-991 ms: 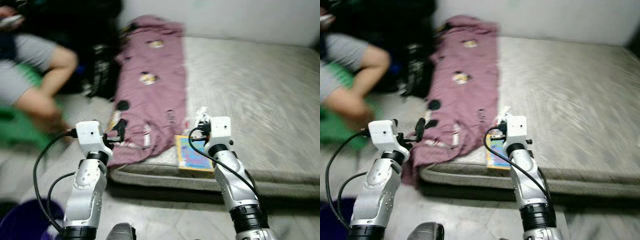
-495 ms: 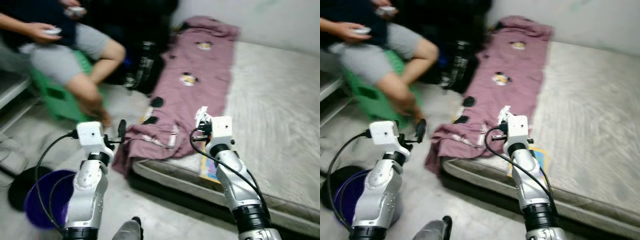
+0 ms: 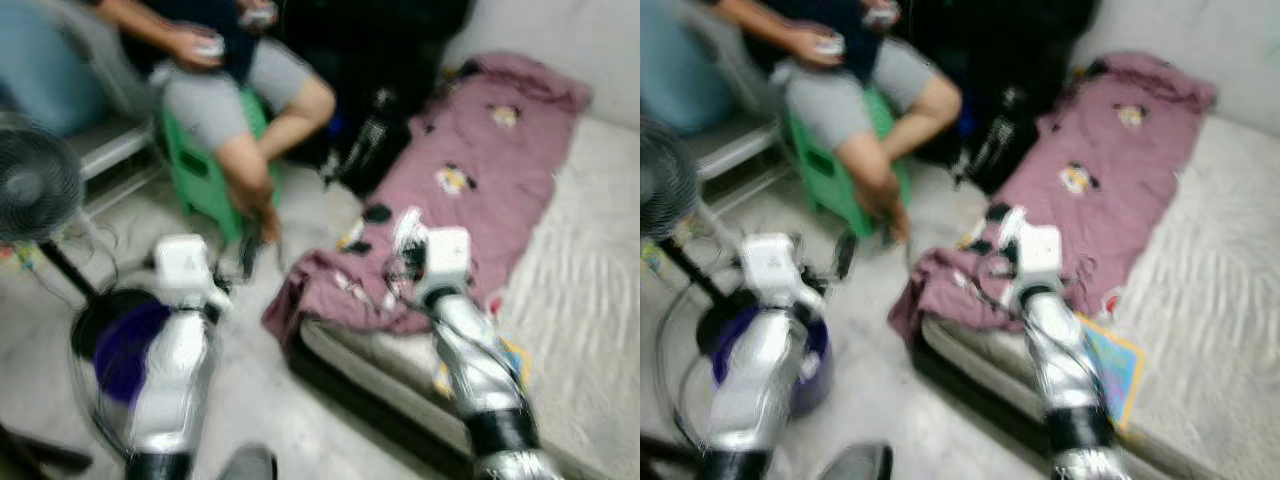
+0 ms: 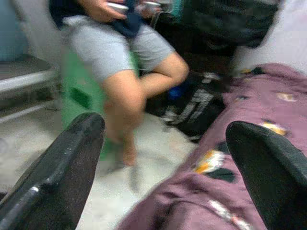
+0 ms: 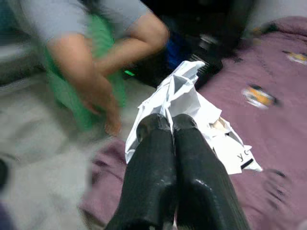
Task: Clean up the room
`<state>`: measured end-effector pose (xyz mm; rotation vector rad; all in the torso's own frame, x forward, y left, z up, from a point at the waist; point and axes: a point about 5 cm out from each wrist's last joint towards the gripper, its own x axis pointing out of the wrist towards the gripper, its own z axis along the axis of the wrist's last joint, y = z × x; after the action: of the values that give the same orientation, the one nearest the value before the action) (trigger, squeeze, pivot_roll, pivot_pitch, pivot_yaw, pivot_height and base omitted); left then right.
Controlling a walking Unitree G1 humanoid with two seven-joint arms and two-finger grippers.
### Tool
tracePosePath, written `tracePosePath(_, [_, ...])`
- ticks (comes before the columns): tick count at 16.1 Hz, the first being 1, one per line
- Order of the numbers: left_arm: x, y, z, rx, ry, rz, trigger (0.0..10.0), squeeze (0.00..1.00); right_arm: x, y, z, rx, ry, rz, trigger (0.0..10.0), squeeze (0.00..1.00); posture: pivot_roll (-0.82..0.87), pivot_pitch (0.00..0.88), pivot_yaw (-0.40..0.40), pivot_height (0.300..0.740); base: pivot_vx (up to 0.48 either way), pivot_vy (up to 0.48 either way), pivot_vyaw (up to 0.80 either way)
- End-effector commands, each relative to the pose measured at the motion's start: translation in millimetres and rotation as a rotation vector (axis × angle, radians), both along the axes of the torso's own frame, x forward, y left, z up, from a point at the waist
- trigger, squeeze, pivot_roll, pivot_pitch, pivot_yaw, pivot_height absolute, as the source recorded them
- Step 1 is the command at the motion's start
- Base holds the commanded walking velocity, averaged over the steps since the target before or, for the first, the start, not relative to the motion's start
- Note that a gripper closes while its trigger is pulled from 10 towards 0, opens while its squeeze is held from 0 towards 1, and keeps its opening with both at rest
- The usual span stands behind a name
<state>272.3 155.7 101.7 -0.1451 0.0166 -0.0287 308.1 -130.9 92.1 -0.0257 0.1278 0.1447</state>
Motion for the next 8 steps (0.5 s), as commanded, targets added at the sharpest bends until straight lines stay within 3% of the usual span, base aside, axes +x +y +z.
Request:
tracePosePath(1, [0.8,-6.7,2,-0.006,-0.007,-0.011,10.0,0.00,-0.6,-8.6,-1,-0.009,0.001,-0.019,10.0,0.00,0.10,0.000,-0.023,0.740,0.000,0.000,0.80])
tracePosePath(4, [1.1,4.1,8,0.061,-0.050,0.046,10.0,0.00,4.3,-9.0,3,-0.005,-0.018,-0.023,10.0,0.00,0.10,0.000,-0.021,0.740,0.000,0.000,0.79])
tracePosePath(8, [-8.8,17.1,12,0.155,-0.088,0.083,10.0,0.00,6.7,-10.3,9,0.006,-0.040,-0.026,10.0,0.00,0.10,0.000,-0.025,0.740,0.000,0.000,0.79])
